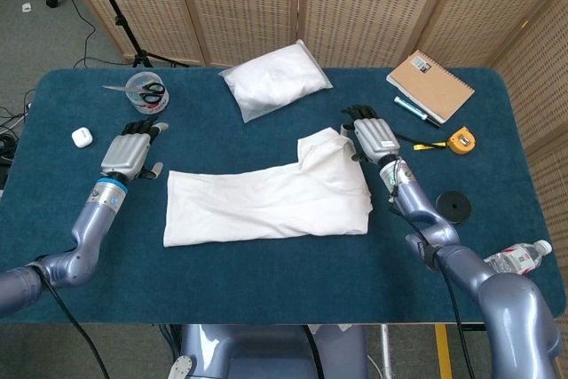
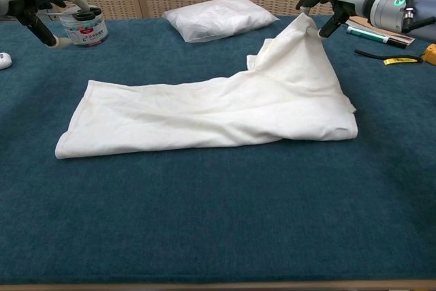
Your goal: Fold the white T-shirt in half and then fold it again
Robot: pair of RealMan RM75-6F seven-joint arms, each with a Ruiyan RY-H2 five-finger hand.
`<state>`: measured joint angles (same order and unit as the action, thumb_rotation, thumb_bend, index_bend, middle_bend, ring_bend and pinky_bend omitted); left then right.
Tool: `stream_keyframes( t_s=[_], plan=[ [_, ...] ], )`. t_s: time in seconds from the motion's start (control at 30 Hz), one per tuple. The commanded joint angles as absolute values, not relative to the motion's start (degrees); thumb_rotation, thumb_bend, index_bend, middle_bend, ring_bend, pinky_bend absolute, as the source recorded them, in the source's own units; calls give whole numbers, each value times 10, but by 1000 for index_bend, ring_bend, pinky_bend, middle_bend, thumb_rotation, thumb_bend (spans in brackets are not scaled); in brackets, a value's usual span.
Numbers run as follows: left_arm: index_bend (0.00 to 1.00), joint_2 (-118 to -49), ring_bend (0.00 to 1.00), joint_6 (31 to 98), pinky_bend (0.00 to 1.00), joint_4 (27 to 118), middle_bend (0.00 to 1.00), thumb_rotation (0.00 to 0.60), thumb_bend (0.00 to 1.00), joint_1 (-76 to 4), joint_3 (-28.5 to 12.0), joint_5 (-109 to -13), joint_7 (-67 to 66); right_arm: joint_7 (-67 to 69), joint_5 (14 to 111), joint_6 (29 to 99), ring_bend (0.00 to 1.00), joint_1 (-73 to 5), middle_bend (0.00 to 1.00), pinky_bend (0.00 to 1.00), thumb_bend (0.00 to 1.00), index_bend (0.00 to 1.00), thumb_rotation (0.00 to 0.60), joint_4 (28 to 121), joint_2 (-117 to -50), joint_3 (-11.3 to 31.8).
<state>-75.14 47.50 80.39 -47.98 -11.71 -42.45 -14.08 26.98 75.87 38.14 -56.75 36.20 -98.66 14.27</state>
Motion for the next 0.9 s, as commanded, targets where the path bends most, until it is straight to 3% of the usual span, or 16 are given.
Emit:
stream_keyframes(
  t_s=[0.03,0.4,0.8,0.87,0.9],
  plan=[
    [0,-733,0,487,0,825,0,600,417,-469,-117,-436,-142,265,739,351,0,-595,145,20,620,681,600,309,-1019,160],
    [0,-716,0,472,0,819,0,600,421,-458,-112,-437,-130,275,710,272,0,-652,145,20,620,681,600,148,-1108,181],
    [0,-722,0,441,0,785,0,600,424,-459,-113,-435,-109,253,691,230,0,-679,145,21,620,683,600,69,-1148,198],
    [0,-723,0,439,0,781,0,600,424,-460,-113,-435,-108,241,689,232,0,-678,137,21,535,652,600,61,-1154,199],
    [0,-724,0,438,0,779,0,600,424,-460,-114,-435,-107,234,689,234,0,-678,110,21,407,564,600,57,-1156,199]
  ],
)
